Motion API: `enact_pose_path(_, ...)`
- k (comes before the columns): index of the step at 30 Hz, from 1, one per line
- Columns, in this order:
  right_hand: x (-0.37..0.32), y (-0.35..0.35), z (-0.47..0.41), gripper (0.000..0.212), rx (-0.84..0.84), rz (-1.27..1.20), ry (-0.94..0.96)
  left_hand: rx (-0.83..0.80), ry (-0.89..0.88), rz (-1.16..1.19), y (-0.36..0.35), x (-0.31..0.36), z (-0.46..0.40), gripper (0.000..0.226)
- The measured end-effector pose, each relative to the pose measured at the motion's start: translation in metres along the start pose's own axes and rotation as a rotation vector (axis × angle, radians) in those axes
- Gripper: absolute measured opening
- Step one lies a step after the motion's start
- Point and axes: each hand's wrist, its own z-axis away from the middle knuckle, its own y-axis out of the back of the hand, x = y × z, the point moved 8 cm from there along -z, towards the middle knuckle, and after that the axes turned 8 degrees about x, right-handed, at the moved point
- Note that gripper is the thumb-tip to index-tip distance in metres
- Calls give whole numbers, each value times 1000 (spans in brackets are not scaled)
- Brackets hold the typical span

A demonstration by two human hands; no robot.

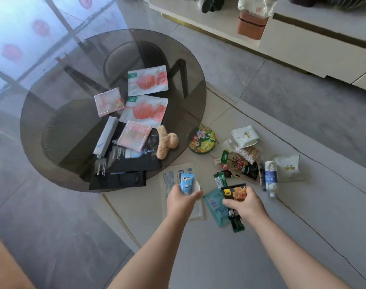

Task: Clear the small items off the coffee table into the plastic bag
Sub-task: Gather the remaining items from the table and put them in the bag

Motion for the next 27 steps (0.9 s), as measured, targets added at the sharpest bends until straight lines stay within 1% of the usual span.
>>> enact_pose_path(4,-39,-9,41,35,-98,-96,42,28,45,143,45,-4,34,34)
enact_pose_path(7,-70,-21,80,31,-185,-108,64,73,71,215,88,-8,61,37)
enact_pose_path(12,-109,-47,159,20,-329,-144,42,176,110,377,166,-22,111,44)
enact_pose_path(16,-136,-71,235,20,-468,-116,90,301,170,436,232,-50,157,46)
enact_pose_path(21,-155,-106,331,18,-660,-48,132,430,215,595,309,-95,217,47)
enact_pose_path(27,-174,-160,439,19,-805,84,235,587,256,748,393,-153,292,37)
